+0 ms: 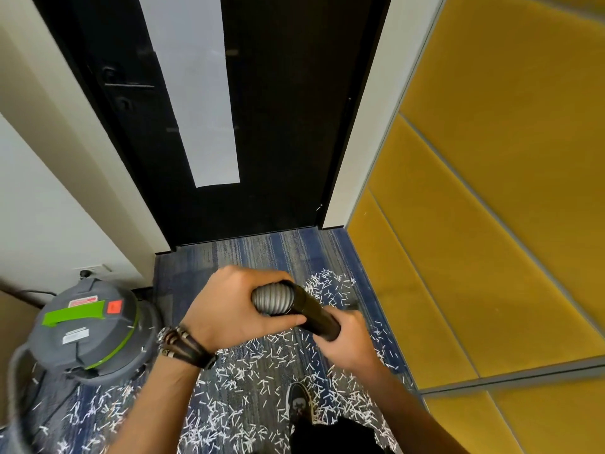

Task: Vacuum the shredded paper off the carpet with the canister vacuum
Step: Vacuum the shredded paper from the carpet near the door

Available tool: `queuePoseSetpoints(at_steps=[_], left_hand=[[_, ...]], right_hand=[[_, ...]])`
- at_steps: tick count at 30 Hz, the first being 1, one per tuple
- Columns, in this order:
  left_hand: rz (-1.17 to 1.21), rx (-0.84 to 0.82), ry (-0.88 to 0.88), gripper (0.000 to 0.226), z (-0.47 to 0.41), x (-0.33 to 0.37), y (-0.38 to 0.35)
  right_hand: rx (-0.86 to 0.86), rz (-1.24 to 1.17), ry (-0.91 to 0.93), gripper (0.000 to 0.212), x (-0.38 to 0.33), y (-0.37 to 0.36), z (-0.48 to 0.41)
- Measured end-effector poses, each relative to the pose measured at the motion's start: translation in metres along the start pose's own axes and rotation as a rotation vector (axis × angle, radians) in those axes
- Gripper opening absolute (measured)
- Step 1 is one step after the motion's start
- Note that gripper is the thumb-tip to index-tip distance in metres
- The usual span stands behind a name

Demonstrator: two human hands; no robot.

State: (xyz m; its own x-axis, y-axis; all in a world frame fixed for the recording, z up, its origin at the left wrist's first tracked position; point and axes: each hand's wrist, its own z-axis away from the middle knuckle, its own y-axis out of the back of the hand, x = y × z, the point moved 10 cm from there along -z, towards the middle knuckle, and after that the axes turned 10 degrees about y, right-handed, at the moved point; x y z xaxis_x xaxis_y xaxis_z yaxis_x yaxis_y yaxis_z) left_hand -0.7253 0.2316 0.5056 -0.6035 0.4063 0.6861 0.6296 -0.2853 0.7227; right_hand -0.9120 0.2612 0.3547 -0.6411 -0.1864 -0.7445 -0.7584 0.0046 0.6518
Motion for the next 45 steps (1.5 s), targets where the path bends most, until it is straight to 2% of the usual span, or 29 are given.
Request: queuePoseSetpoints(at_steps=[4, 12, 18, 22, 28, 34, 39, 45], left_hand=[[-0.015, 0.012, 0.023, 0.044, 0.010, -0.013, 0.001], [0.051, 0.056, 0.044, 0.038, 0.030, -0.018, 0.033], [0.096, 0.112, 0.048, 0.046, 0.035, -0.015, 0.034], [0.059, 0.091, 0.050, 0.044, 0.037, -0.015, 0.030], [0.072, 0.128, 0.033, 0.050, 0.044, -0.009, 0.032], [0.107, 0.138, 0.049, 0.057, 0.051, -0.010, 0.037], [0.159, 0.137, 0.068, 0.052, 0.059, -0.014, 0.037], [0.156, 0.175, 0.074, 0.050, 0.069, -0.015, 0.049]], right_hand=[[-0.082, -0.025, -0.029, 0.025, 0.000, -0.023, -0.001], [-0.110, -0.043, 0.013, 0.021, -0.028, -0.043, -0.001], [-0.081, -0.023, 0.046, 0.027, -0.031, -0.027, -0.002], [-0.116, -0.025, 0.001, 0.016, -0.022, -0.037, 0.006], [-0.115, -0.036, 0.009, 0.015, -0.023, -0.042, 0.010], [-0.074, -0.078, 0.075, 0.024, -0.037, -0.040, 0.015], [-0.074, -0.081, 0.087, 0.014, -0.040, -0.042, 0.021], [-0.118, -0.092, 0.115, 0.016, -0.052, -0.052, 0.017]])
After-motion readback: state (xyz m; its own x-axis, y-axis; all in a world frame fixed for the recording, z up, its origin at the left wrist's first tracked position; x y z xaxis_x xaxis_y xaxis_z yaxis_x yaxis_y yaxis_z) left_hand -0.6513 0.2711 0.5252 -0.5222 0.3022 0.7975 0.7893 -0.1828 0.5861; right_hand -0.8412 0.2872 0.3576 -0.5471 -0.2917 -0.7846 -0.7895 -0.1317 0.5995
